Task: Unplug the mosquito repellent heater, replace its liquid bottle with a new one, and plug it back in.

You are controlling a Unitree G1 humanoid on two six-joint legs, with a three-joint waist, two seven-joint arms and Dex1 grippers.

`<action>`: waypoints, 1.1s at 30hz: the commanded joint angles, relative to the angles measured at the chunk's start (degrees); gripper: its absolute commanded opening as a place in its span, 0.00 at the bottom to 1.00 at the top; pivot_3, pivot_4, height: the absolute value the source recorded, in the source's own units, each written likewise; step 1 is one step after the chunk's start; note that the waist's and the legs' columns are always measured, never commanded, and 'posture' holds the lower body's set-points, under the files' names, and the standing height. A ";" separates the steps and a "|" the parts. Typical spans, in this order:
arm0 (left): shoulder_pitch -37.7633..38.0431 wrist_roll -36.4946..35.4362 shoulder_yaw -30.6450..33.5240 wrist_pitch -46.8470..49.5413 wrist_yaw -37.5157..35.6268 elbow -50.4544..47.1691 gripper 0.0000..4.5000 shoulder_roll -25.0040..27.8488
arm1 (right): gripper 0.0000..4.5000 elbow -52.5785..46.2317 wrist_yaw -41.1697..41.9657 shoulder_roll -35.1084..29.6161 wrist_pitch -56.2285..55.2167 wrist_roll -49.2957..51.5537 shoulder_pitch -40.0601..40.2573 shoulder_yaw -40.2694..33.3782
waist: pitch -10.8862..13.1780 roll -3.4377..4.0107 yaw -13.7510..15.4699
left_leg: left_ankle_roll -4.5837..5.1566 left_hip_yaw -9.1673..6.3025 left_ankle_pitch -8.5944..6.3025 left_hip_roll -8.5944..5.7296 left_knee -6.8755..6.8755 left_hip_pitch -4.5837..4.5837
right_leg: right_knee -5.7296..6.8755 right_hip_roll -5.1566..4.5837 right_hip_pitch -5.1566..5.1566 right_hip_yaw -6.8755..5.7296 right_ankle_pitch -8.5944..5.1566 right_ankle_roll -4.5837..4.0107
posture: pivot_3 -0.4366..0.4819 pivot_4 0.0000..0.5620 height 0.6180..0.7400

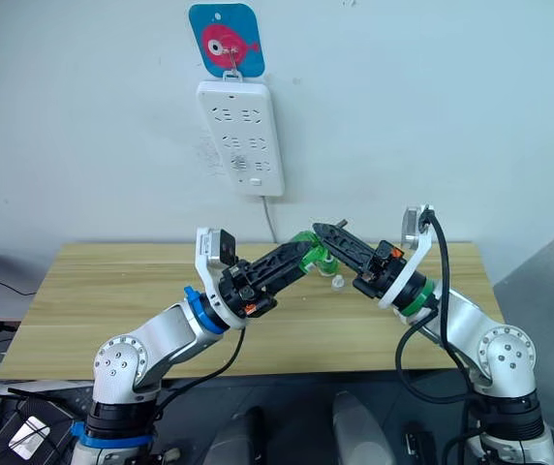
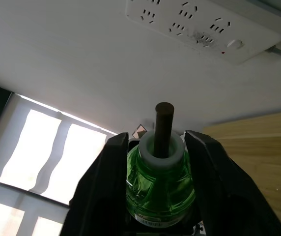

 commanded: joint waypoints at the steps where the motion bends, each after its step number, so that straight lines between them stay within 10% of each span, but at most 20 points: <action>1: -0.42 7.17 -1.00 1.04 -6.43 -3.67 0.51 2.74 | 0.73 1.25 2.51 -4.90 1.32 -2.29 -0.01 -4.17 | 0.00 0.00 -0.01 | 0.00 0.00 0.00 0.00 0.00 0.00 | -0.01 0.00 0.00 0.00 0.00 0.00 | 0.20 0.36 1.00; 5: -1.96 35.80 -9.13 -7.94 -22.57 -7.80 0.51 12.16 | 1.00 6.24 8.83 -15.85 5.12 -10.16 1.46 -8.91 | 0.00 0.01 0.09 | 0.00 0.03 0.00 -0.05 0.00 0.00 | -0.04 0.00 -0.02 0.03 -0.03 -0.05 | 0.21 0.38 1.00; 9: 0.02 63.68 -18.49 -31.25 -39.39 -4.80 0.51 18.71 | 1.00 5.17 20.52 -27.09 6.15 -27.27 3.89 -7.18 | -0.02 0.06 0.33 | 0.01 0.13 -0.01 -0.04 -0.18 0.04 | -0.14 -0.02 -0.05 0.10 -0.10 -0.19 | 0.19 0.39 1.00; 14: 1.83 82.08 -20.83 -62.17 -51.25 8.25 0.51 17.33 | 1.00 2.42 30.59 -35.51 0.79 -51.74 5.21 2.39 | -0.06 0.15 0.05 | 0.11 0.31 -0.08 0.06 -0.29 0.02 | -0.12 -0.01 -0.25 0.20 -0.09 -0.15 | 0.19 0.40 1.00; 22: -0.12 89.98 -20.93 -90.05 -61.90 27.71 0.51 15.52 | 1.00 5.96 34.19 -35.84 9.60 -72.87 -3.57 19.54 | -0.04 0.18 -0.27 | 0.11 0.53 -0.08 0.02 -0.21 -0.10 | -0.12 -0.14 -0.39 0.38 -0.22 -0.36 | 0.17 0.43 1.00; 33: 0.81 90.55 -21.38 -85.51 -60.62 26.23 0.51 12.82 | 1.00 27.73 38.63 -24.19 12.74 -88.23 -16.41 26.44 | 0.00 0.22 -0.37 | 0.18 0.51 -0.11 0.03 -0.14 -0.12 | -0.04 -0.12 -0.41 0.38 0.00 0.03 | 0.18 0.44 1.00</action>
